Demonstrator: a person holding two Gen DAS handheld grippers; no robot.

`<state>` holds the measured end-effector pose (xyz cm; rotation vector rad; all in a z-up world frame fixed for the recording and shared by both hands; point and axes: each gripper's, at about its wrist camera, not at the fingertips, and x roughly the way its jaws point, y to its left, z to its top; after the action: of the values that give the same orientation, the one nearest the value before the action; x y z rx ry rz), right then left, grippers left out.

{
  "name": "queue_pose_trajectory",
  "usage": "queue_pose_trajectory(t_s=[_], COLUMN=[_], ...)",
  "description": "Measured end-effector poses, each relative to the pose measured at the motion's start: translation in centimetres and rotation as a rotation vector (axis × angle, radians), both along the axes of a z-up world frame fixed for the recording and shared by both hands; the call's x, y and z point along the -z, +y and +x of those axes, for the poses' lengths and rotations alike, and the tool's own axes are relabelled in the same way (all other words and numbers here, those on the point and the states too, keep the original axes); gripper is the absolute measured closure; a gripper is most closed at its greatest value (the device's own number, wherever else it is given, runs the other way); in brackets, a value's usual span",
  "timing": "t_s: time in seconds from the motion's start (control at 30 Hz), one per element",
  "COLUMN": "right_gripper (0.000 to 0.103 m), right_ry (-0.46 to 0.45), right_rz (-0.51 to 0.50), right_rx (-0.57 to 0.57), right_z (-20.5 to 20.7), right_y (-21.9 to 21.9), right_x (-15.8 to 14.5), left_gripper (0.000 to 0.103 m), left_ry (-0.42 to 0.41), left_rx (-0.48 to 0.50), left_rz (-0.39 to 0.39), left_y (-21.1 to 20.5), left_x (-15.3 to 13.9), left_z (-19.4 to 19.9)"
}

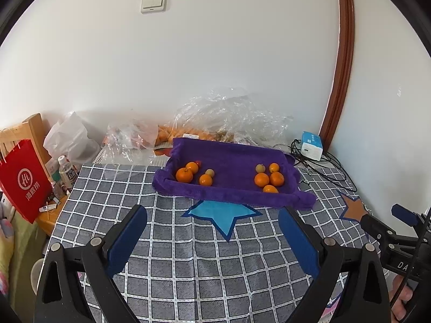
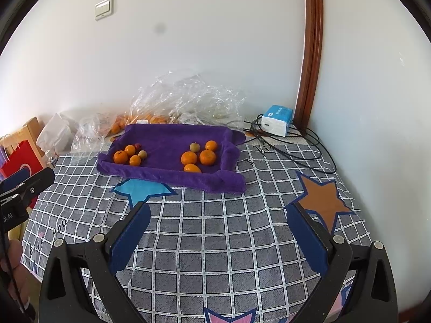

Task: Organize fruits

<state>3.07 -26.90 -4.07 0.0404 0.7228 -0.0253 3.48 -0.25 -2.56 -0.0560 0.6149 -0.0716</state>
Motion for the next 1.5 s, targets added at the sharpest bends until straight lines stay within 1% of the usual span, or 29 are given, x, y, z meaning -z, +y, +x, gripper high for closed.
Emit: queue_pose_trajectory(t_s=[0.47, 1.5], right_gripper=[0.003, 0.003], right_ry=[-0.004, -0.004], right_rz=[0.009, 0.018], right_rx=[0.021, 0.022], right_z=[-0.41, -0.54], right_y=[-0.51, -0.49], right_x=[-0.02, 0.04], left_gripper=[0.004, 0.004], left_ry=[0.008, 0.011], left_rx=[0.011, 0.010], left_rz=[0.006, 0.004], left_y=[-0.42, -0.16], left_x=[0.16, 0.20], left_z=[-0.23, -0.16])
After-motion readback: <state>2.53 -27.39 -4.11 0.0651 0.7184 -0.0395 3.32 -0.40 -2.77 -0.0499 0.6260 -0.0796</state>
